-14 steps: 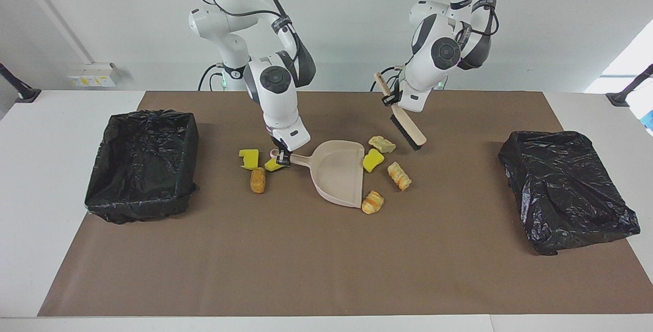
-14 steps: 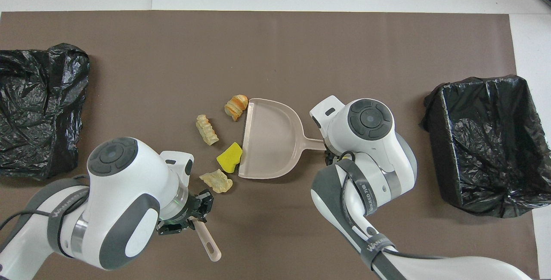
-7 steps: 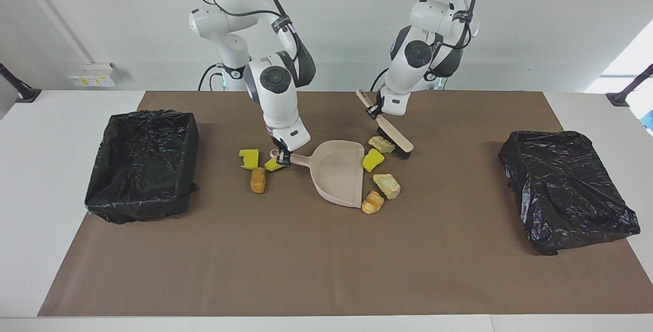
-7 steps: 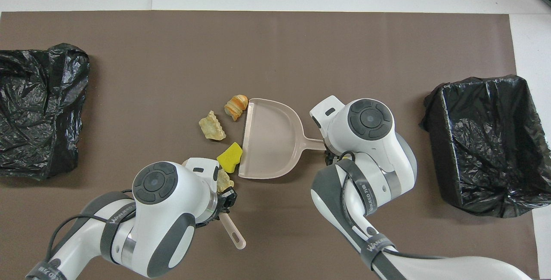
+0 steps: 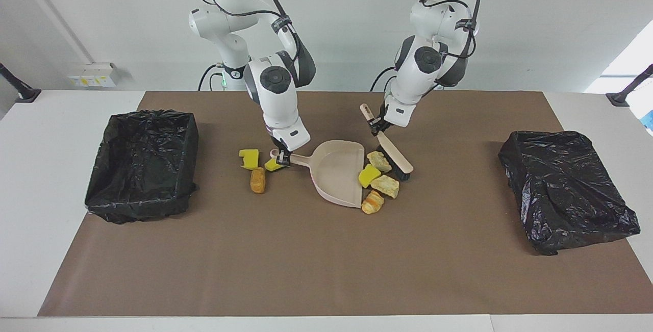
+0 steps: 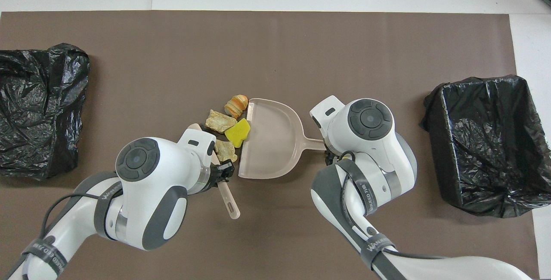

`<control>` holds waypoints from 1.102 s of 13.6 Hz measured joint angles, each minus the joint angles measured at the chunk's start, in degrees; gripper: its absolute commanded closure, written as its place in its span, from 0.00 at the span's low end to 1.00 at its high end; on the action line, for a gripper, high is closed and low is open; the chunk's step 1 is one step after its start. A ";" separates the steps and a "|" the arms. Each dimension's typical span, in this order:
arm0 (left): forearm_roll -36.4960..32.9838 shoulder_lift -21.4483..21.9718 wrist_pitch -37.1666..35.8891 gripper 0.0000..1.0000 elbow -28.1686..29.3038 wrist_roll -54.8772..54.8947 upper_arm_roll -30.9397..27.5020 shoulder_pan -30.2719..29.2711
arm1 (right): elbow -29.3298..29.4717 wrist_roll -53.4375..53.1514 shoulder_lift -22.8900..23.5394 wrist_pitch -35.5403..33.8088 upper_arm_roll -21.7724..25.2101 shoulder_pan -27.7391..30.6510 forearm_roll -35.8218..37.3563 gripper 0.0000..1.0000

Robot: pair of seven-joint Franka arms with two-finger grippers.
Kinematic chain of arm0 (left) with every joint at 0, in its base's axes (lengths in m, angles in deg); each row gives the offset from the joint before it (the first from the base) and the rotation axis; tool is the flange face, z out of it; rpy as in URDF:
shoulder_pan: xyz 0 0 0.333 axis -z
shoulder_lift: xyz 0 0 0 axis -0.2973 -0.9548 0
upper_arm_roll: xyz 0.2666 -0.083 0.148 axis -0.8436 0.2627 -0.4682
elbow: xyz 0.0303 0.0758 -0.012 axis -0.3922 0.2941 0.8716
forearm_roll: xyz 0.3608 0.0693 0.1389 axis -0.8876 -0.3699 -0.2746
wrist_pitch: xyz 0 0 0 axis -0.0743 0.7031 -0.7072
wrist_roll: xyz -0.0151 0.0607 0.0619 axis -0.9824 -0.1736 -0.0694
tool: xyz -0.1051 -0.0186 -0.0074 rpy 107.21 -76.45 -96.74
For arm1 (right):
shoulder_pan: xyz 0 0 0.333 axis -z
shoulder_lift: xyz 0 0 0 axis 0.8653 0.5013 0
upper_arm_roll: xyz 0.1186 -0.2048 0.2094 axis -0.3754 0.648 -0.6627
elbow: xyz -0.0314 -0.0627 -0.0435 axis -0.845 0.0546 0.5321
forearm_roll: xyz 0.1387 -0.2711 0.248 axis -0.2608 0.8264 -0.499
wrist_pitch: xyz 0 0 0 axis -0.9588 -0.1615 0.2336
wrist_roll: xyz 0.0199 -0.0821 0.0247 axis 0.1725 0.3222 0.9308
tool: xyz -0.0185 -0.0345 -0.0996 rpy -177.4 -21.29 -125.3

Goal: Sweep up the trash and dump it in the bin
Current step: 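Sweep the crusts and sponge into the dustpan with the left gripper, then sweep the remaining pieces into the dustpan with the left gripper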

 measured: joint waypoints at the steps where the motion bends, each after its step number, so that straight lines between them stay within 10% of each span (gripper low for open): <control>1: 0.00 -1.44 0.00 1.00 -2.27 1.11 0.02 -0.34 | 0.00 0.00 0.00 0.00 0.00 0.00 0.00 1.00; 9: -4.72 -4.11 -7.21 1.00 -7.83 15.13 0.10 -0.22 | 0.00 0.00 0.01 0.02 0.00 0.00 0.00 1.00; 15: -13.19 -6.99 -8.33 1.00 -12.23 34.29 -0.76 -11.09 | 0.00 0.00 0.01 0.02 0.00 0.00 0.00 1.00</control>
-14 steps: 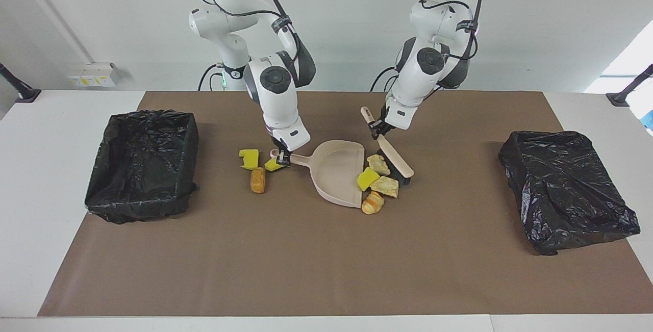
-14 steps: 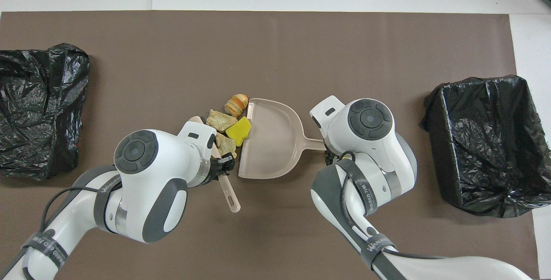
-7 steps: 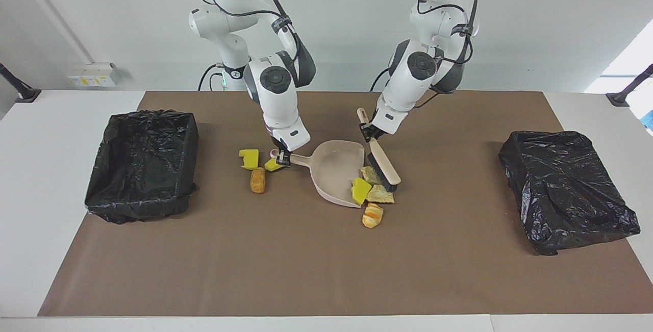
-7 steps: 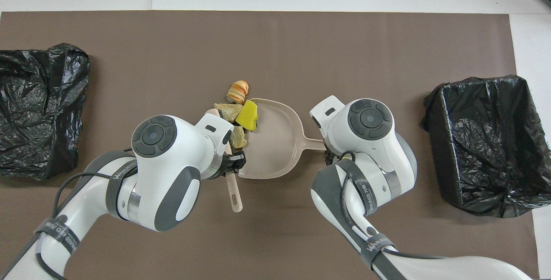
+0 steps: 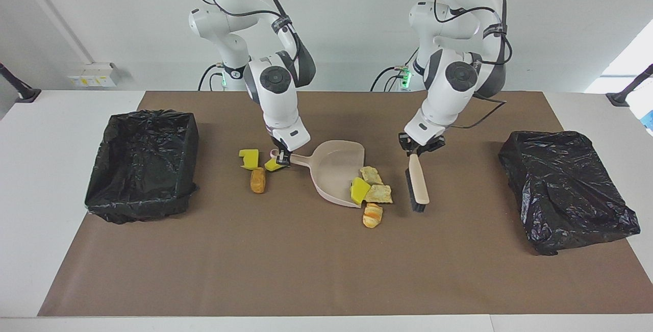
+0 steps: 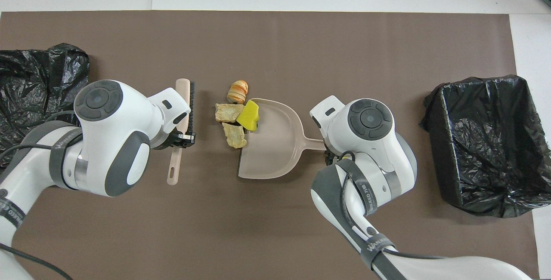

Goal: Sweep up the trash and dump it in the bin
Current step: 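Sweep the remaining pieces into the dustpan with the left gripper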

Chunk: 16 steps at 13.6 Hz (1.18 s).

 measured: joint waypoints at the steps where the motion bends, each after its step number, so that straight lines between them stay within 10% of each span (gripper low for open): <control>1: -0.59 -0.76 -0.08 1.00 -0.87 1.66 -0.02 -1.07 | 0.00 0.00 0.00 0.00 0.00 0.00 0.00 1.00; 16: 2.30 -7.09 -10.00 1.00 -8.83 -0.93 4.04 11.15 | 0.00 0.00 0.00 0.03 -0.01 0.00 0.00 1.00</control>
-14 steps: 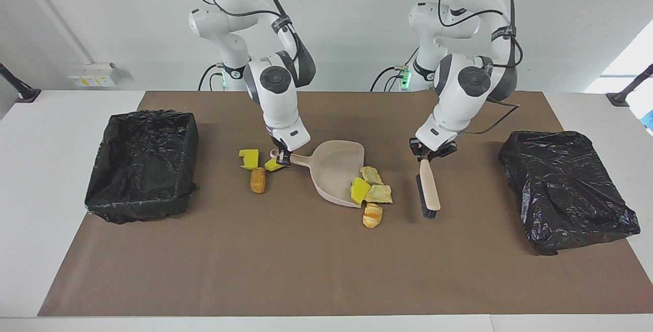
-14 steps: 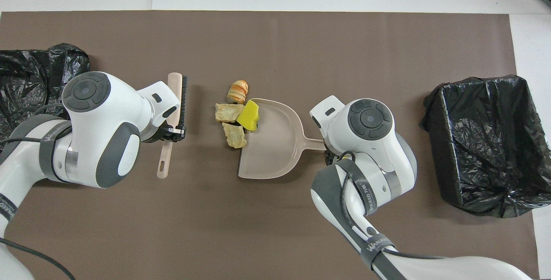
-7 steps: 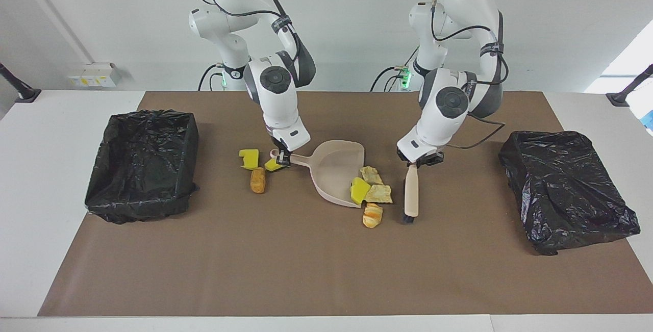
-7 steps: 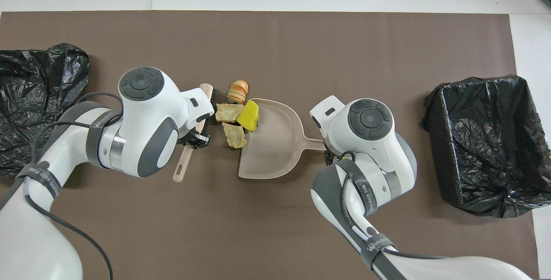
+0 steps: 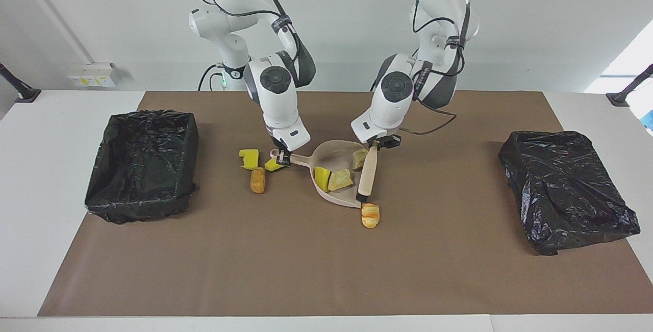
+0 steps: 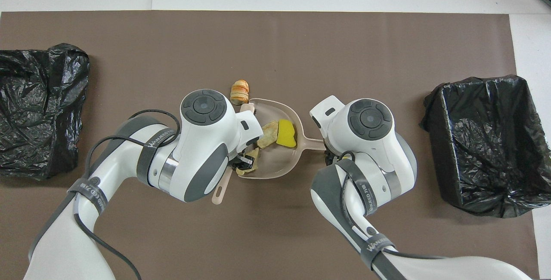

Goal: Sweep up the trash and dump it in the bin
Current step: 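Sweep the remaining pieces into the dustpan with the left gripper, then lift the brush with the left gripper toward the last bread crust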

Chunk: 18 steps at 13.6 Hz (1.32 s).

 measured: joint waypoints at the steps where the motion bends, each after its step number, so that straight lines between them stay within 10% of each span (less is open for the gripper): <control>1: 0.03 0.23 -2.28 1.00 -1.23 0.00 -0.18 -0.05 | 0.00 0.00 0.00 0.00 0.00 0.00 0.00 1.00; 18: -3.10 -4.40 2.96 1.00 -9.90 27.17 -1.34 -15.79 | 0.00 0.00 0.00 0.03 0.00 0.00 0.00 1.00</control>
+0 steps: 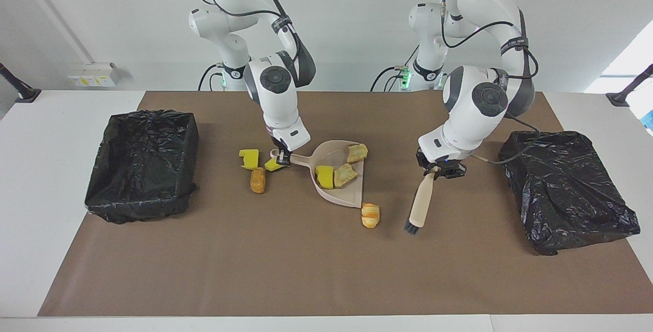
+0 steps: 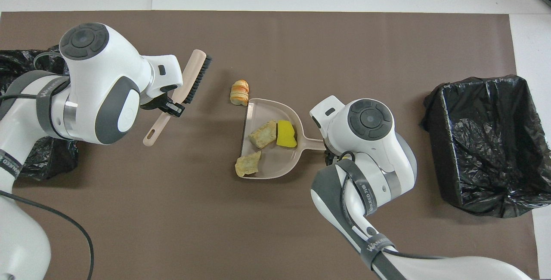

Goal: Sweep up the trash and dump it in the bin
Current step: 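Lift the brush with the left gripper toward the last bread crust, then sweep the last bread crust into the dustpan with the left gripper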

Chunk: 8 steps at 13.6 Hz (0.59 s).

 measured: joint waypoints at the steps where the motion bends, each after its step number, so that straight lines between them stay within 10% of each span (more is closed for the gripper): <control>1: 0.00 -0.97 0.67 1.00 -0.02 0.21 0.43 0.29 | 0.00 0.00 0.00 0.00 0.00 0.00 0.00 1.00; 8: -0.03 -10.73 -0.50 1.00 -7.15 0.02 1.12 6.11 | 0.00 0.00 0.00 0.00 0.00 0.00 0.00 1.00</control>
